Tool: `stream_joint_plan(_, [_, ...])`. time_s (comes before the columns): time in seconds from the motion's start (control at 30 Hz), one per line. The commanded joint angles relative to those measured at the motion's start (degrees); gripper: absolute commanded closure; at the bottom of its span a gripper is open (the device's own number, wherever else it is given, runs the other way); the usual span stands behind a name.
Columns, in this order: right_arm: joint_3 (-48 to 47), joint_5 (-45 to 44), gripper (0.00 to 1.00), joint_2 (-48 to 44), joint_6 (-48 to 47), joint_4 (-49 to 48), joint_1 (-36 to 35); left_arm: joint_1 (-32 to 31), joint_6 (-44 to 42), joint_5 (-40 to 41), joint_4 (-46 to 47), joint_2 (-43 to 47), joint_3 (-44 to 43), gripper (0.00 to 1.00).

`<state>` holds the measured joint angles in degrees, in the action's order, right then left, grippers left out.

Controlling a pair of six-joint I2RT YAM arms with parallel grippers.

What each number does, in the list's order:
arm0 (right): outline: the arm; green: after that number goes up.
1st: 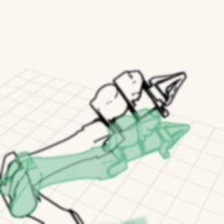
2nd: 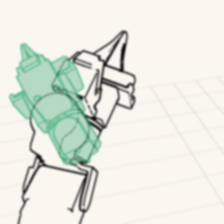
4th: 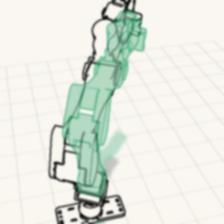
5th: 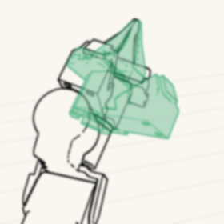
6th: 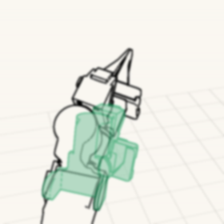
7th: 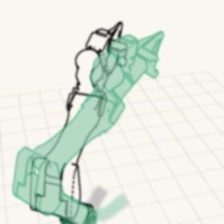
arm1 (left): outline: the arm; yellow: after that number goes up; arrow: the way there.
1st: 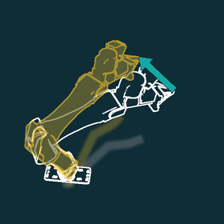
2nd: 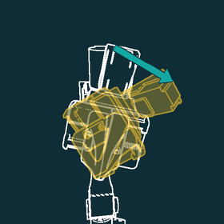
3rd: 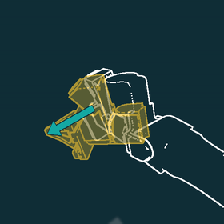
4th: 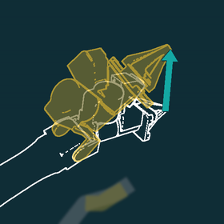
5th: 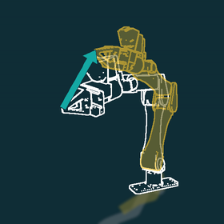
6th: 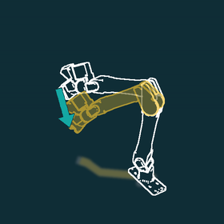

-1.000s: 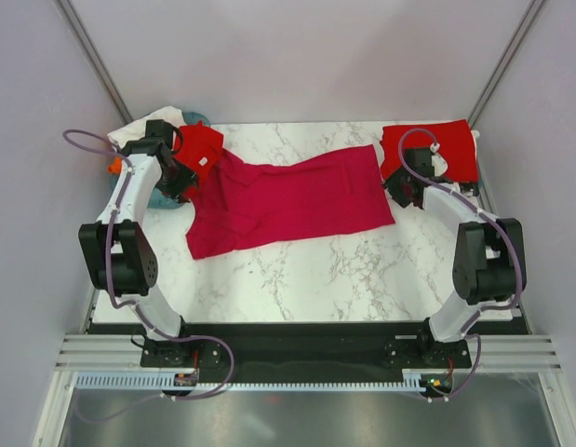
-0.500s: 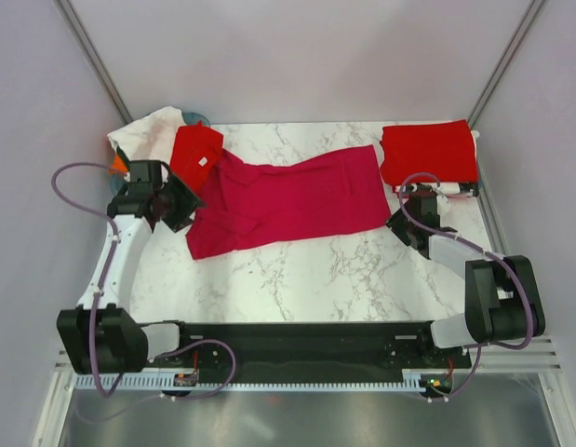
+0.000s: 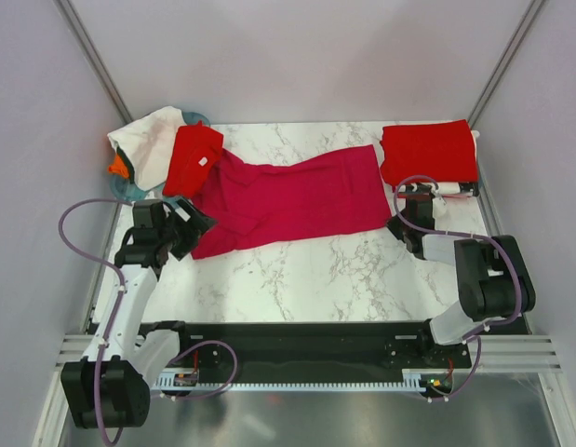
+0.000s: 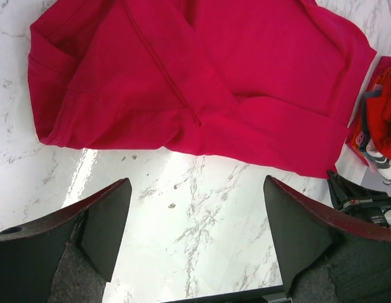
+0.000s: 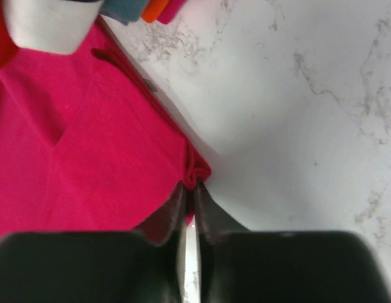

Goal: Fold and stack the t-shirts
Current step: Fold the tshirt

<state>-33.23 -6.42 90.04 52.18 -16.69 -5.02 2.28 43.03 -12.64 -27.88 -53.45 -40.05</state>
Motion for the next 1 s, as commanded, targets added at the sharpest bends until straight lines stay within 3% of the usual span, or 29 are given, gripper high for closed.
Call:
stream_joint_plan(0.0, [-0.78, -3.51, 0.94, -0.21, 1.6, 1.47, 0.18, 0.26, 2.41, -1.42, 5.2, 2.12, 2.34, 0.08])
stream_joint_plan(0.03, [-0.52, -4.47, 1.0, -2.56, 1.61, 2.7, 0.27, 0.26, 2.68, -1.59, 6.94, 3.08, 4.26, 0.08])
stream_joint_plan(0.33, [14.33, -12.66, 1.0, -26.47, 3.44, 8.86, 0.18, 0.18, 7.95, -2.65, 20.22, 7.48, 19.64, 0.12])
stream_joint_plan(0.47, [17.24, -7.65, 1.0, -29.04, 0.3, 10.53, 0.36, 0.26, 8.92, -1.51, 23.92, 6.52, 22.56, 0.13])
stream_joint_plan(0.63, [17.85, -8.26, 1.0, -30.71, 1.34, 12.56, 0.53, 0.18, 10.67, 0.6, 27.53, 2.04, 24.49, 0.19])
stream_joint_plan(0.73, [18.64, -8.26, 1.0, -31.24, 1.96, 11.94, 0.45, 0.26, 13.92, 3.67, 30.86, -0.07, 25.81, 0.31])
stream_joint_plan(0.97, [20.14, -8.17, 1.0, -33.17, 2.75, 8.95, 0.53, 0.18, 21.39, 12.45, 38.16, -1.13, 31.08, 0.4])
